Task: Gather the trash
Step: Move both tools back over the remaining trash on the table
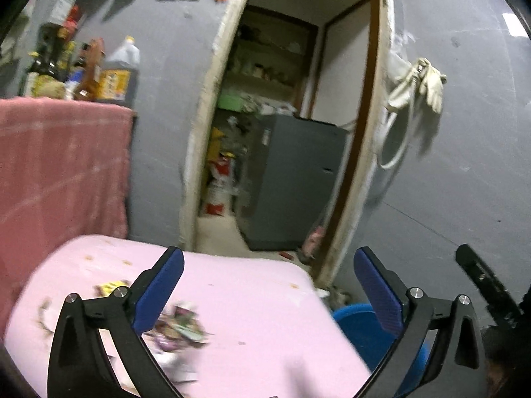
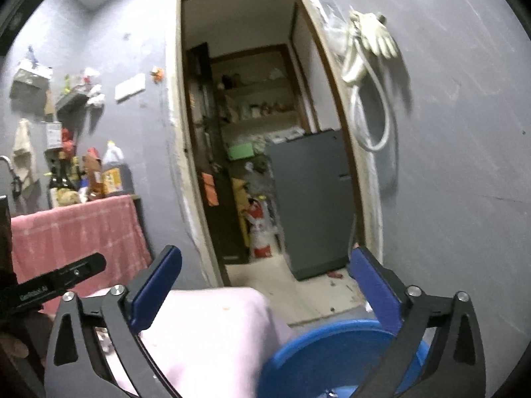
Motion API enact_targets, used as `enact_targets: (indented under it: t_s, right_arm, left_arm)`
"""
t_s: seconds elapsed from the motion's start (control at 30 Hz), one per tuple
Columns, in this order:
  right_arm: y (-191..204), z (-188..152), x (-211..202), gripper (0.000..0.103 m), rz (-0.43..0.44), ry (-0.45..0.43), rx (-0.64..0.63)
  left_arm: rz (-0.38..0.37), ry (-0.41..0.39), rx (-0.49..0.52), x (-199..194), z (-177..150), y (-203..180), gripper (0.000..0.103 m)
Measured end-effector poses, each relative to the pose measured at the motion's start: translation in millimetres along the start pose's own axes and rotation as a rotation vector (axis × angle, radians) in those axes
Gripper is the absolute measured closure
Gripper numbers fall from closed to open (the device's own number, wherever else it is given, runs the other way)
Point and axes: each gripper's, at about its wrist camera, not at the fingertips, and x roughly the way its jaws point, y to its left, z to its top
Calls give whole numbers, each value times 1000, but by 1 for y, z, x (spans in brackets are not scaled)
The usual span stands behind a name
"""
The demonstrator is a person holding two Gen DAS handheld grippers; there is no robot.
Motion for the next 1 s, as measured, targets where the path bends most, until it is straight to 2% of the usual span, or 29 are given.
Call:
enact_targets:
  t_s: [0.3, 0.53, 0.8, 1.0]
  right_arm:
    - [56, 5, 2, 0, 110, -46, -68]
    - [90, 2, 5, 0, 180, -52, -92]
    - [120, -15, 17, 0, 261, 19, -117]
    - [137, -34, 37, 0, 298, 139, -142]
  left_arm:
    - [127, -85, 19, -38, 9, 42, 2]
    - [186, -123, 52, -63, 6, 68, 2]
    - [244, -92, 31, -72, -6, 106, 2]
    - [259, -27, -19, -66, -19, 137, 2]
